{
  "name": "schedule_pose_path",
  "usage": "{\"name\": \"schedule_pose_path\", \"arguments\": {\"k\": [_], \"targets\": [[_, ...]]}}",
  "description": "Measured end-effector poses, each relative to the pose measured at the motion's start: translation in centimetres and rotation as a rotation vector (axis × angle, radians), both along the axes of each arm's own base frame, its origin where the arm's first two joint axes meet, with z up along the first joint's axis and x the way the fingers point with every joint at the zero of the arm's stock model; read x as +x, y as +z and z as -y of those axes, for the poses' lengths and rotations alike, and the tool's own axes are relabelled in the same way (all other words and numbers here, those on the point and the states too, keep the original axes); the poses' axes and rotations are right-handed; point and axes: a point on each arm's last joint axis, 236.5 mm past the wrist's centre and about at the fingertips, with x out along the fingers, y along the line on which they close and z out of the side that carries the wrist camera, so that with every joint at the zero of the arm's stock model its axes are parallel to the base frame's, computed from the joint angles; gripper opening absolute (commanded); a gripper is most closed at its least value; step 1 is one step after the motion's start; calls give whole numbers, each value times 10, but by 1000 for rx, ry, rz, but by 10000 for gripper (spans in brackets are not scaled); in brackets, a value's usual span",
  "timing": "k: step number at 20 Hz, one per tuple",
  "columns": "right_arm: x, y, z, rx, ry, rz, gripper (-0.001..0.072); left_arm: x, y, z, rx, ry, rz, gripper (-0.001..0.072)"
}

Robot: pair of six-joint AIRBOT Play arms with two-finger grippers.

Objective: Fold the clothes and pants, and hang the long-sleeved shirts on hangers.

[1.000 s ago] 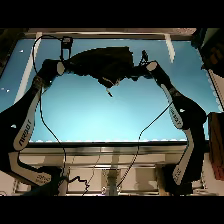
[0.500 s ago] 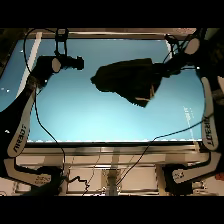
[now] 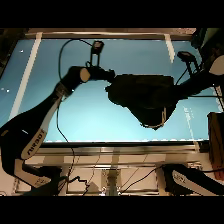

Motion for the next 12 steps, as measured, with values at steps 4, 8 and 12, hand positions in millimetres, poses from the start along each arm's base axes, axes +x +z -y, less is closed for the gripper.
{"name": "schedule_pose_path", "arguments": {"k": [4,8,12], "targets": [[-12,-11,0,-1,1,-18,26,-36,-20,45,133,-188,62,713],[-8,-13,0,0,-5,8,26,-62,-36,58,219,-301,49,705],[-3,-12,0,1,-9,32,26,-59,-51,65,263,-343,93,700]]}}
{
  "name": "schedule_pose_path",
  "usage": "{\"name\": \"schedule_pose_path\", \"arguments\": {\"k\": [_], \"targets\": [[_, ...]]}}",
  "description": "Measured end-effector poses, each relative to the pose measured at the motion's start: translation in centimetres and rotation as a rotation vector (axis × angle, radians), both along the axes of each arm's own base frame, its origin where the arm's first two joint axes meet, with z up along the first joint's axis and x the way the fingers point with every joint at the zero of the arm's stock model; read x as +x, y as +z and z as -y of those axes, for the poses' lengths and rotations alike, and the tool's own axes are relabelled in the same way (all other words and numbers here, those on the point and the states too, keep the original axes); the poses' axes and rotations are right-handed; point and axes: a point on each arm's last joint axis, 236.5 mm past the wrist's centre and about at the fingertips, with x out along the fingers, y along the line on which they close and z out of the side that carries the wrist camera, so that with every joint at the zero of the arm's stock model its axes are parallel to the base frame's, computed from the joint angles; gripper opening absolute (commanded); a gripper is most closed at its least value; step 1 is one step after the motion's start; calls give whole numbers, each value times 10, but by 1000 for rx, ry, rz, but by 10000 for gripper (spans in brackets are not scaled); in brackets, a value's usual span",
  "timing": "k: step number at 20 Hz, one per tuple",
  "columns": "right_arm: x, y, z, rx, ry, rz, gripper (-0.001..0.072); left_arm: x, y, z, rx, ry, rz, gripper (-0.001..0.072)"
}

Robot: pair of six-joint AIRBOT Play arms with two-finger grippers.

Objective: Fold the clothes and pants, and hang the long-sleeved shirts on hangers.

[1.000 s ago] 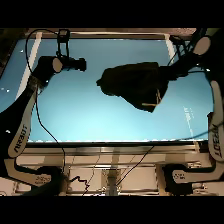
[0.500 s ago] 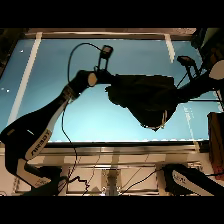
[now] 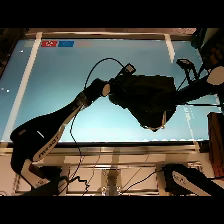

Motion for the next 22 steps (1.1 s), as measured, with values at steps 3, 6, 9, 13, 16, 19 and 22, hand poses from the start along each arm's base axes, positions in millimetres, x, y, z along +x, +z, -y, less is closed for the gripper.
{"name": "schedule_pose_path", "arguments": {"k": [3,6,9,13,16,19,22], "targets": [[2,0,0,0,-2,8,26,17,-13,12,-30,6,69,466],[3,1,0,1,-3,14,26,24,-28,23,-46,8,104,15],[7,2,1,-2,-6,30,26,36,-20,23,-76,25,154,13],[31,8,8,-26,-29,137,26,80,74,-14,-210,133,342,13],[62,29,13,-23,-88,286,26,108,182,-86,-308,259,519,13],[96,82,16,11,-163,497,26,106,283,-176,-362,382,660,13],[116,152,18,50,-209,702,26,74,352,-257,-350,477,723,13]]}}
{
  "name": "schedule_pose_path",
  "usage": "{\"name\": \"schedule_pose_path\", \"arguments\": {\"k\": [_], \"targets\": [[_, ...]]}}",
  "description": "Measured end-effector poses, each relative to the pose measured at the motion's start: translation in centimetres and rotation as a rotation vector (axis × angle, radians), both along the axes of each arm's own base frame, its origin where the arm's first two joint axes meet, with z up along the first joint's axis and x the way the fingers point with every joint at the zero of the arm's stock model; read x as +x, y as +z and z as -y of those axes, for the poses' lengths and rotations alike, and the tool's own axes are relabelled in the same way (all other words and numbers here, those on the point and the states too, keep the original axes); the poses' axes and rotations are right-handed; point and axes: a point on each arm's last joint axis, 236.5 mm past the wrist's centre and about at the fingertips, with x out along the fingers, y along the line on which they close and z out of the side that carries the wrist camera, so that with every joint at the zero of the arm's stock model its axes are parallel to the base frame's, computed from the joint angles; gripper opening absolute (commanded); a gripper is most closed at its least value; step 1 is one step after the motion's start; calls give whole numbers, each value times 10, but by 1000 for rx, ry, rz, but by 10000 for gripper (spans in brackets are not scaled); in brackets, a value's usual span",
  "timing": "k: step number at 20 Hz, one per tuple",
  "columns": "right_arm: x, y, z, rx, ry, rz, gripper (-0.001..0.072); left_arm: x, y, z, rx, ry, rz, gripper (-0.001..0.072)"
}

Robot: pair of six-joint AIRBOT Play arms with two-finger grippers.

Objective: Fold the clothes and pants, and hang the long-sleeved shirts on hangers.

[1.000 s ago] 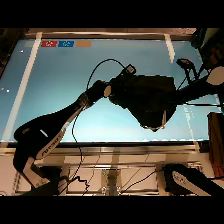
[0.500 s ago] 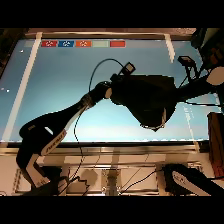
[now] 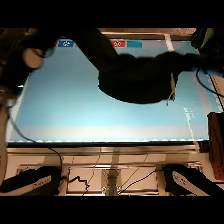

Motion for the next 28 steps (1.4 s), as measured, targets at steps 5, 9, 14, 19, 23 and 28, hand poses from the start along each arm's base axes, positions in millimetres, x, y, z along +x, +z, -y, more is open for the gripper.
{"name": "schedule_pose_path", "arguments": {"k": [5,9,14,19,23,28], "targets": [[-20,82,0,9,-3,142,26,-83,46,-90,33,122,-73,13],[-68,141,-1,-6,11,241,26,-149,68,-130,32,205,-95,14],[-122,184,0,-24,14,335,25,-191,54,-148,47,255,-196,13],[-105,130,1,-44,24,120,26,-167,-40,-153,53,237,-535,14],[-37,62,2,-44,25,-58,26,-105,-129,-157,25,212,-754,14],[64,-37,0,-25,16,-174,26,-28,-235,-156,69,165,-875,13]]}}
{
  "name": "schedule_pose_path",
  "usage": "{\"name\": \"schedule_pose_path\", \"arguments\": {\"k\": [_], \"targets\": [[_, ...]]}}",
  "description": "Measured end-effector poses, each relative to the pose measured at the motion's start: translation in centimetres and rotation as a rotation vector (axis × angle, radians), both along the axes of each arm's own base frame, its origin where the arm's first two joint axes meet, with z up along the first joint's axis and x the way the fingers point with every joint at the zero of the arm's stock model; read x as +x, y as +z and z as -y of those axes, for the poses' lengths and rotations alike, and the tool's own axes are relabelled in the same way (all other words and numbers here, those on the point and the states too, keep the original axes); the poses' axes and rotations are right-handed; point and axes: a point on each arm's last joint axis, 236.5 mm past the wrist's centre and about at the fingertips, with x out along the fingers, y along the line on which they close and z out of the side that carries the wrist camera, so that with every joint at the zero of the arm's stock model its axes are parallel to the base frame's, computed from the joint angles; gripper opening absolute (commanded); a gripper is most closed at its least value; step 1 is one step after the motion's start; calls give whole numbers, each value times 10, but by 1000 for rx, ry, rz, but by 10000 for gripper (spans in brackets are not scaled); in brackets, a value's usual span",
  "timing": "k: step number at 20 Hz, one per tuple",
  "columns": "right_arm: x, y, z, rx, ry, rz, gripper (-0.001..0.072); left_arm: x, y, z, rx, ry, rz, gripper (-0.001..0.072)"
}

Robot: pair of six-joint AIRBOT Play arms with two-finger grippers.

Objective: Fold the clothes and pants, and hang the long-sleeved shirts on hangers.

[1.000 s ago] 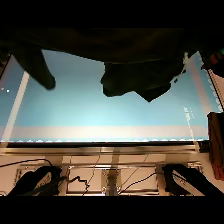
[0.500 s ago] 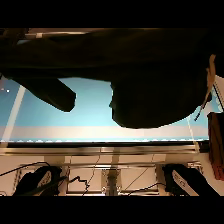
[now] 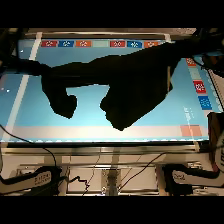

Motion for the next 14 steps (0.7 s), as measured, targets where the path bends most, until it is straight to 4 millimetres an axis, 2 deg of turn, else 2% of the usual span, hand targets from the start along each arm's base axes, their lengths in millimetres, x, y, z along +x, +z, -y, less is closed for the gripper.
{"name": "schedule_pose_path", "arguments": {"k": [1,3,6,8,12,13,14], "targets": [[16,-20,-2,12,-1,-16,26,15,-13,-1,35,-10,14,13],[41,-53,-7,42,-3,-38,26,45,-19,-3,120,-26,105,14],[70,-85,-13,83,-11,-29,26,88,5,10,201,-42,324,14],[88,-91,-16,118,-20,14,27,106,24,21,224,-48,448,14],[120,-70,-20,192,-51,179,26,121,48,31,244,-49,585,15],[127,-63,-19,202,-59,218,28,123,50,32,244,-48,601,66],[131,-58,-18,211,-65,248,99,123,51,33,244,-48,607,288]]}}
